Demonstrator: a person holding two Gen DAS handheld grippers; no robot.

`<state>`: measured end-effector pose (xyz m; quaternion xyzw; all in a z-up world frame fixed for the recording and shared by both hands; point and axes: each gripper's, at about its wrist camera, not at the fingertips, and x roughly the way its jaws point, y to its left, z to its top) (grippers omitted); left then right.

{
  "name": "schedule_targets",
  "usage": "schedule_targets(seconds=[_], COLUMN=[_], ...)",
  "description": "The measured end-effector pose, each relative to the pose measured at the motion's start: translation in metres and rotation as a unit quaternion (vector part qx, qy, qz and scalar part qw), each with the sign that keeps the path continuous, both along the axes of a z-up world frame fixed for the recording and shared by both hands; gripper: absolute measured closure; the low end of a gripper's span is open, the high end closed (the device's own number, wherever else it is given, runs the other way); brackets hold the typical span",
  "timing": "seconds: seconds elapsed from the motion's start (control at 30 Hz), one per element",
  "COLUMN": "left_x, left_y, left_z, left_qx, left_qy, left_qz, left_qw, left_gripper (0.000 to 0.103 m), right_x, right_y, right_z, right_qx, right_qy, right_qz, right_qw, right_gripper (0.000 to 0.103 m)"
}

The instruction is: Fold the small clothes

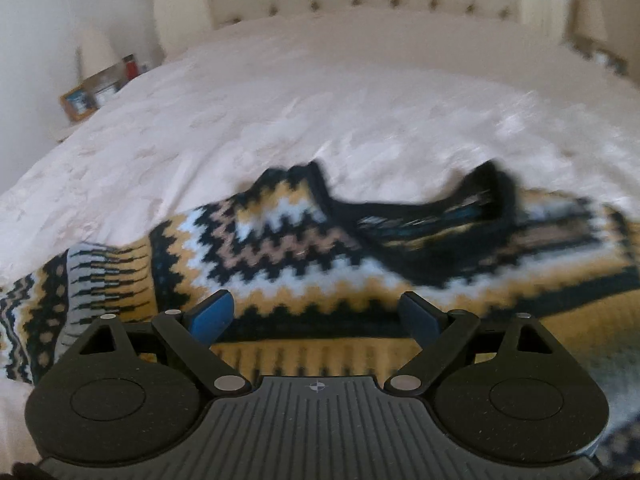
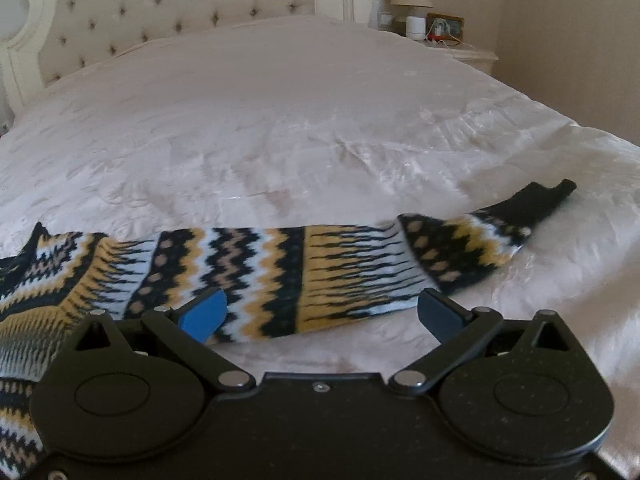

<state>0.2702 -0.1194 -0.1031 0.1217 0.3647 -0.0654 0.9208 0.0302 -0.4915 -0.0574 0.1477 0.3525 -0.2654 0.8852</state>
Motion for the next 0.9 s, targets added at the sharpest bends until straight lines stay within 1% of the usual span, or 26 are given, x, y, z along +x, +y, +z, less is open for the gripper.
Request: schedule_targets(seconds=[0.03, 0.07, 0.1, 0.17, 0.2, 0.27, 0.33, 0.43, 0.47, 0.57, 0.63, 0.7, 0.8, 0.9], left_x=[0.007, 0.012, 0.014, 0.014, 0.013, 0.007, 0.002, 0.001, 0.003, 0.004, 0.004, 0.005, 0.005, 0.006], left_y=[0.001, 0.005, 0.012, 0.022, 0.026, 0.026, 0.025, 0.028, 0.028, 0.027, 0.027, 0.027, 0.026, 0.027], left_z=[-0.008, -0.015, -0.020, -0.026, -0.027, -0.028, -0.030, -0.029, -0.029, -0.029, -0.030, -0.030, -0.030, -0.031], left_qx=[0.008, 0.008, -0.012, -0.042, -0.055, -0.057, -0.055, -0.070, -0.074, -0.073, -0.073, -0.074, -0.076, -0.079], left_qy=[0.006, 0.011, 0.005, -0.005, -0.008, -0.023, -0.037, -0.037, -0.037, -0.037, -0.036, -0.035, -0.034, -0.034], left_qz=[0.007, 0.011, 0.010, 0.016, 0.019, 0.017, 0.015, 0.017, 0.018, 0.019, 0.019, 0.020, 0.020, 0.020], left_qw=[0.9999, 0.9998, 0.9999, 0.9990, 0.9983, 0.9979, 0.9977, 0.9967, 0.9964, 0.9964, 0.9965, 0.9964, 0.9963, 0.9961], left_gripper=[0.012, 0.009, 0.007, 0.001, 0.001, 0.001, 0.001, 0.001, 0.001, 0.000, 0.000, 0.000, 0.000, 0.000], right_x=[0.002, 0.005, 0.010, 0.025, 0.033, 0.055, 0.082, 0.126, 0.142, 0.180, 0.199, 0.218, 0.238, 0.247], right_y=[0.001, 0.003, 0.005, 0.016, 0.022, 0.039, 0.058, 0.097, 0.111, 0.140, 0.152, 0.163, 0.170, 0.170], right_z=[0.000, 0.001, 0.001, 0.003, 0.002, 0.003, 0.002, -0.003, -0.005, -0.012, -0.017, -0.023, -0.035, -0.044], right_qx=[0.000, 0.001, 0.003, 0.003, 0.006, 0.012, 0.015, -0.006, -0.014, -0.020, -0.024, -0.032, -0.043, -0.047], right_qy=[-0.003, -0.009, -0.014, -0.023, -0.029, -0.042, -0.049, -0.052, -0.053, -0.056, -0.056, -0.049, -0.024, 0.002], right_qz=[0.004, 0.009, 0.017, 0.043, 0.059, 0.100, 0.149, 0.230, 0.257, 0.307, 0.321, 0.328, 0.336, 0.343], right_qw=[1.000, 1.000, 1.000, 0.999, 0.998, 0.994, 0.988, 0.972, 0.965, 0.950, 0.945, 0.943, 0.941, 0.938], right_gripper=[0.002, 0.002, 0.002, 0.004, 0.004, 0.008, 0.011, 0.019, 0.019, 0.020, 0.020, 0.020, 0.023, 0.024])
